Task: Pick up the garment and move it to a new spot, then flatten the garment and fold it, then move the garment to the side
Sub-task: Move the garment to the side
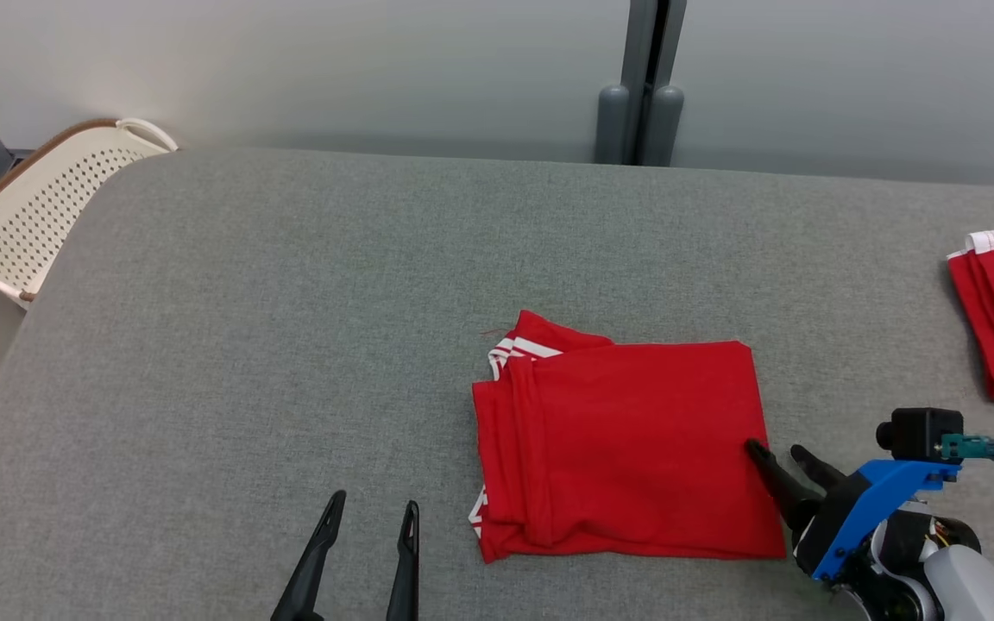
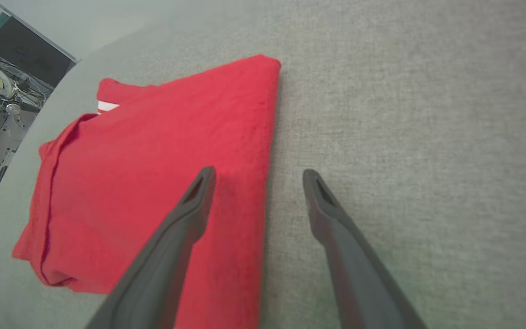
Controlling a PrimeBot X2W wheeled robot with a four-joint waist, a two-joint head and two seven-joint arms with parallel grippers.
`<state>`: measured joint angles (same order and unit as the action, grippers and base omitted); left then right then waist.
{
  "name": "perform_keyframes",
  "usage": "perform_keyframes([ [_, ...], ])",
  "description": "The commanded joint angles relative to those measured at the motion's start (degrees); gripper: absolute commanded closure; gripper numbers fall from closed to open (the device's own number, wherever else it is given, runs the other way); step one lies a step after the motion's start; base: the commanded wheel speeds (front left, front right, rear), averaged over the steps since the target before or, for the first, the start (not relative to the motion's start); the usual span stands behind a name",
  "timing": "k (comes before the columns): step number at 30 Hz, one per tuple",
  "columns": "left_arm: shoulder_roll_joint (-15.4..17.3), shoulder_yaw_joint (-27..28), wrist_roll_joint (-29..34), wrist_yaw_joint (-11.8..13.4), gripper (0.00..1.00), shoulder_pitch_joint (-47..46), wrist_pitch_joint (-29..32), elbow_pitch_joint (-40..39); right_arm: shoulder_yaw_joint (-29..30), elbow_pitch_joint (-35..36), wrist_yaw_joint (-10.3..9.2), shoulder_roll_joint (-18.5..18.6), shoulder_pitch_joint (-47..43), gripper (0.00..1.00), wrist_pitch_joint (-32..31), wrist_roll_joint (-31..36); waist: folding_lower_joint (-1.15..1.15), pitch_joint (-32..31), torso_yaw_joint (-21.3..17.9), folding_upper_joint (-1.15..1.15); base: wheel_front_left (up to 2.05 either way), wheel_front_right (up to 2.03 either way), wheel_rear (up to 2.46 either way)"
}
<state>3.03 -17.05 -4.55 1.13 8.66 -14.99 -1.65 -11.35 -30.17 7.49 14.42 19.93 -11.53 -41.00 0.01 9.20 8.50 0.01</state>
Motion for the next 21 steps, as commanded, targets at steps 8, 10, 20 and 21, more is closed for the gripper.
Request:
perform_keyframes([
  [8,-0.13,-0.36,-0.28,0.45,0.00,-2.68,-0.26,0.20,-4.09,-4.54,0.00,-0.45,3.60,1.00,1.59,-0.68,-0.01,3.26,0.90,-0.01,0.00,0.00,0.00],
  [10,-0.15,-0.26,-0.15,0.64,0.00,-3.18,-0.26,-0.03,-4.50,-4.10,-0.01,0.92,4.76,1.00,3.44,-0.30,-0.01,3.80,0.33,-0.01,0.00,0.00,0.00],
  [20,-0.15,-0.31,0.53,0.35,0.00,-5.34,-0.26,-2.64,-5.31,0.94,-0.01,13.33,12.10,1.00,4.71,2.92,-0.01,7.19,-6.16,-0.01,0.00,0.00,0.00],
  [21,-0.15,-0.41,0.63,0.21,0.00,-5.74,-0.26,-2.85,-5.05,1.59,-0.01,14.70,13.13,1.00,4.52,3.44,-0.01,7.71,-6.88,-0.01,0.00,0.00,0.00],
])
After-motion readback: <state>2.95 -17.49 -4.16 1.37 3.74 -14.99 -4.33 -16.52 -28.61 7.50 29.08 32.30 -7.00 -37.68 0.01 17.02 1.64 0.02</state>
